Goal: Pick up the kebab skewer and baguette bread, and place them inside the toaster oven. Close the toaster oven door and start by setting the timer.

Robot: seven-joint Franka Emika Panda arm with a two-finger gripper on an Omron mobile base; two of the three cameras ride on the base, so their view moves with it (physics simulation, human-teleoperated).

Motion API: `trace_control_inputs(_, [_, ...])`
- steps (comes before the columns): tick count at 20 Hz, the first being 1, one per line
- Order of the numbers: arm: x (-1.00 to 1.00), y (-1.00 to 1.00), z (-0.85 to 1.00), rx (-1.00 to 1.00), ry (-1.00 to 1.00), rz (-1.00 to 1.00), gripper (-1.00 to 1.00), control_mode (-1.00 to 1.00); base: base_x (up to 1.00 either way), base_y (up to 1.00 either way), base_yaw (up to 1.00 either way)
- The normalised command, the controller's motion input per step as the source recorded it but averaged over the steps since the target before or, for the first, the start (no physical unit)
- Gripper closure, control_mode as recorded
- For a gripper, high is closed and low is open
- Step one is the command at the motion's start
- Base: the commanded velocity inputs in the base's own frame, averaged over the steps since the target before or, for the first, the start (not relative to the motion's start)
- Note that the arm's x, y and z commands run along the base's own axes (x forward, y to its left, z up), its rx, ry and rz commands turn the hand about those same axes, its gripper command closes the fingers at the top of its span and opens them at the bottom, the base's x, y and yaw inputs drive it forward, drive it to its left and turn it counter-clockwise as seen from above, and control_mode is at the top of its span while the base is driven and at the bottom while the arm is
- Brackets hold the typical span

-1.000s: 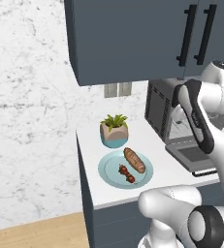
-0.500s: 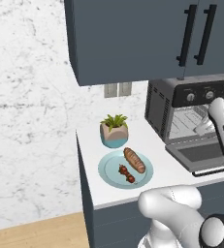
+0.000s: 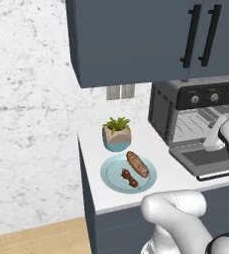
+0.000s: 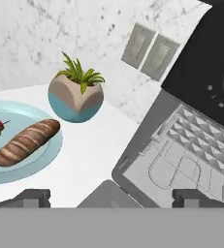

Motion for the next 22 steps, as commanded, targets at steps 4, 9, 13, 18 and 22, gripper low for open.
trace_control_inputs(4, [0.59,-0.54,0.0,0.08,-0.1,0.07,-1.0,-1.0,0.0,0.0,0.0])
trace_control_inputs(9, [0.56,-0.37,0.0,0.04,-0.08,0.04,-1.0,-1.0,0.0,0.0,0.0])
trace_control_inputs(13, [0.31,-0.23,-0.09,0.03,-0.01,0.02,-1.0,-1.0,0.0,0.0,0.0])
trace_control_inputs(18, [0.28,0.0,-0.25,0.0,-0.02,0.0,-1.0,-1.0,0.0,0.0,0.0])
trace_control_inputs(22, [0.39,0.0,-0.04,0.0,-0.07,0.0,-1.0,-1.0,0.0,0.0,0.0])
